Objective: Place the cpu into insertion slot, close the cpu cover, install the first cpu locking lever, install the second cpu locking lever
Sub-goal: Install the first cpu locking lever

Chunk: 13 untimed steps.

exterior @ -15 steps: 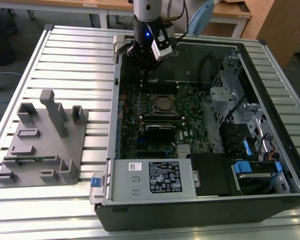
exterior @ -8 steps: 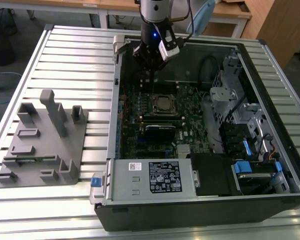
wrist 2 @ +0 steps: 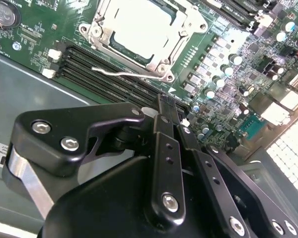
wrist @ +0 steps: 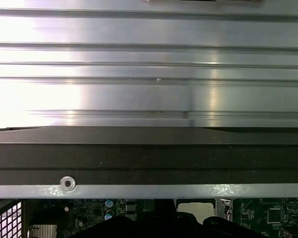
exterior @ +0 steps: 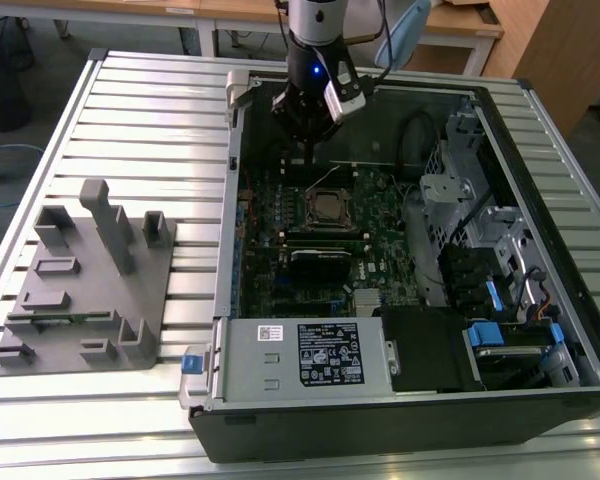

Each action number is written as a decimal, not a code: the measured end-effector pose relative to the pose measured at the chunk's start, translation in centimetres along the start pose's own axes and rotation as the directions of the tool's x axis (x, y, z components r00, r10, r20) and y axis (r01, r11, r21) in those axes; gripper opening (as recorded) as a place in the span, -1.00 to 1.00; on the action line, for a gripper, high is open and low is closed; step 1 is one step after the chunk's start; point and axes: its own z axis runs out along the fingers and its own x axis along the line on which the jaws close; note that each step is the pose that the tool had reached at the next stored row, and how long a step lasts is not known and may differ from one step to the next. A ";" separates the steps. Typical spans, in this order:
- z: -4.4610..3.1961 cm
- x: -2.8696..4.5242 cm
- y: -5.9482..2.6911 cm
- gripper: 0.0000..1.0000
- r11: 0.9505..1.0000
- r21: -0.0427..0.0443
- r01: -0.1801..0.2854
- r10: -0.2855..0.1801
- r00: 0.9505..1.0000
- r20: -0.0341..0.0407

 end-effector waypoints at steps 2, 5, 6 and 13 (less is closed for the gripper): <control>0.00 -0.03 0.00 -0.79 1.000 0.000 0.000 0.000 1.000 0.000; 0.04 -0.31 0.01 -0.79 1.000 0.000 0.000 0.000 1.000 -0.001; 0.05 -0.46 0.01 -0.79 1.000 0.000 0.000 0.000 1.000 -0.001; 0.08 -0.94 0.01 -0.79 1.000 0.001 0.000 0.000 1.000 -0.001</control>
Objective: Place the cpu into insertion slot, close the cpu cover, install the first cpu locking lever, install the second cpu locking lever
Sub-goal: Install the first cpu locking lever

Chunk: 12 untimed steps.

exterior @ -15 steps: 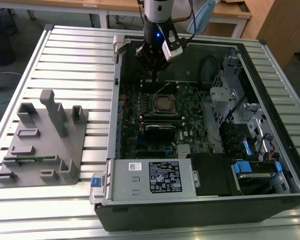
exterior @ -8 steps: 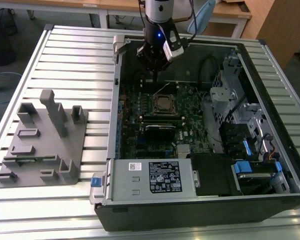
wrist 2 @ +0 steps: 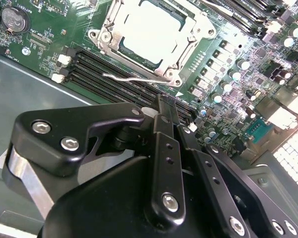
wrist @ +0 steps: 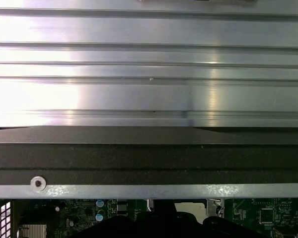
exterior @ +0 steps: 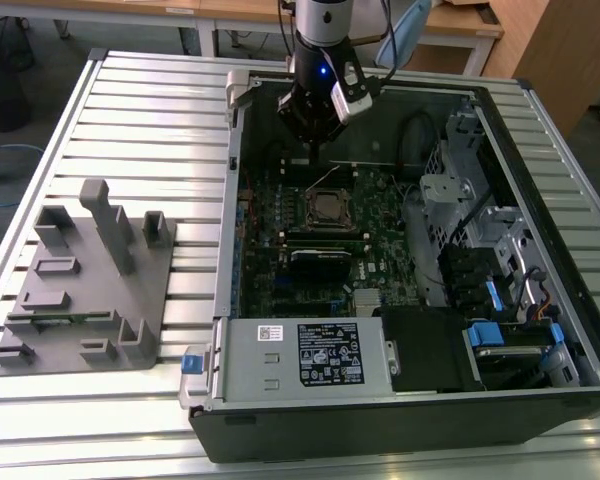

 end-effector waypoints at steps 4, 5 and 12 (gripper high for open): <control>0.00 0.00 0.00 -0.79 1.000 0.000 0.000 0.000 1.000 0.000; 0.00 0.00 0.00 -0.79 1.000 0.000 0.000 0.000 1.000 0.000; 0.04 -0.23 0.01 -0.79 1.000 0.000 0.000 0.000 1.000 0.000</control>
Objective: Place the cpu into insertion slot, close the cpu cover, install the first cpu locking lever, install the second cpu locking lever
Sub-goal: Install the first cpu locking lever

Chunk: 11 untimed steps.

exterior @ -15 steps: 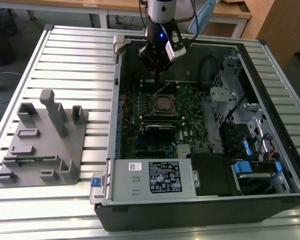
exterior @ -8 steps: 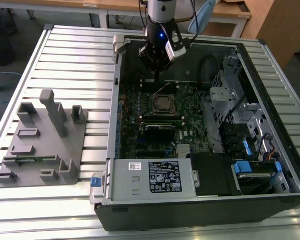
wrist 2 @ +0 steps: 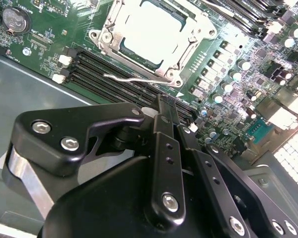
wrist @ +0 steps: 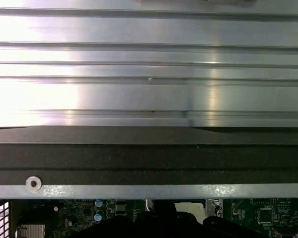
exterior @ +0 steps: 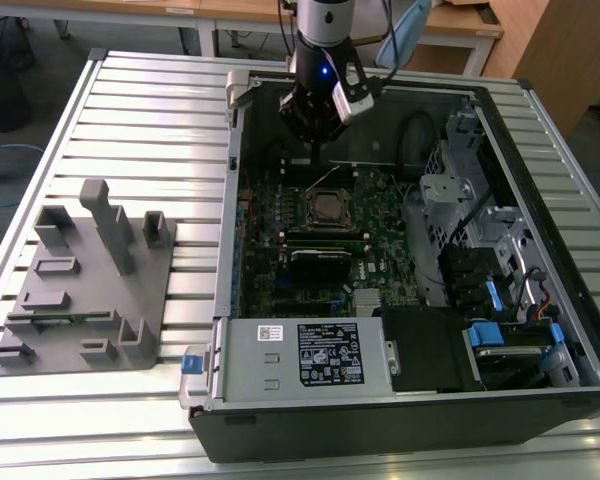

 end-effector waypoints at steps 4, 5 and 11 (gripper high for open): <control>0.14 -0.70 0.00 -0.79 1.000 0.000 0.000 0.000 1.000 0.000; 0.19 -0.89 0.00 -0.79 1.000 0.000 0.000 0.000 1.000 0.000; 0.71 -1.66 0.01 -0.79 1.000 0.000 0.000 0.000 1.000 0.000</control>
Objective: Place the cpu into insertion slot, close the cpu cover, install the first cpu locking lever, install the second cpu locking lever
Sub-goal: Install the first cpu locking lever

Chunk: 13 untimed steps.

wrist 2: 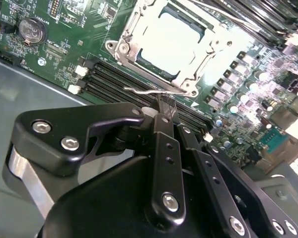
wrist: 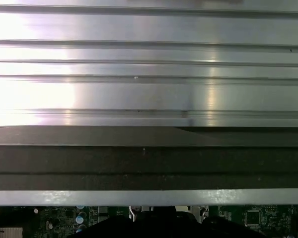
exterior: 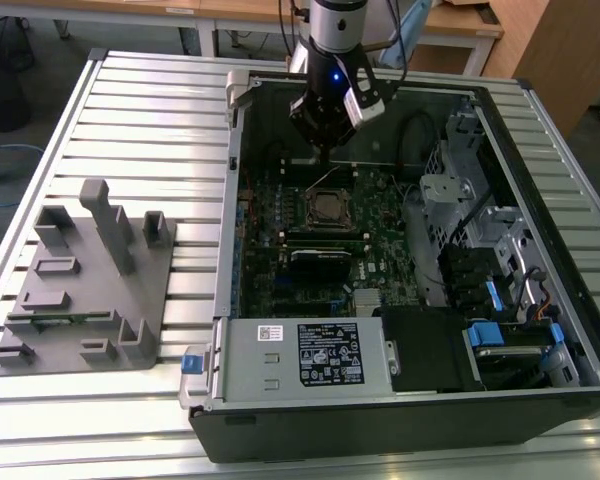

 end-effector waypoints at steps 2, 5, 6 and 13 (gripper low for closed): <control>0.12 -0.04 0.00 -0.79 1.000 0.000 0.000 0.000 1.000 0.000; 0.25 -0.08 0.00 -0.79 1.000 0.000 0.000 0.000 1.000 0.000; 0.29 -0.11 0.02 -0.79 1.000 0.000 0.000 0.000 1.000 0.000; 0.83 -0.17 0.15 -0.79 1.000 0.000 0.000 0.000 1.000 0.000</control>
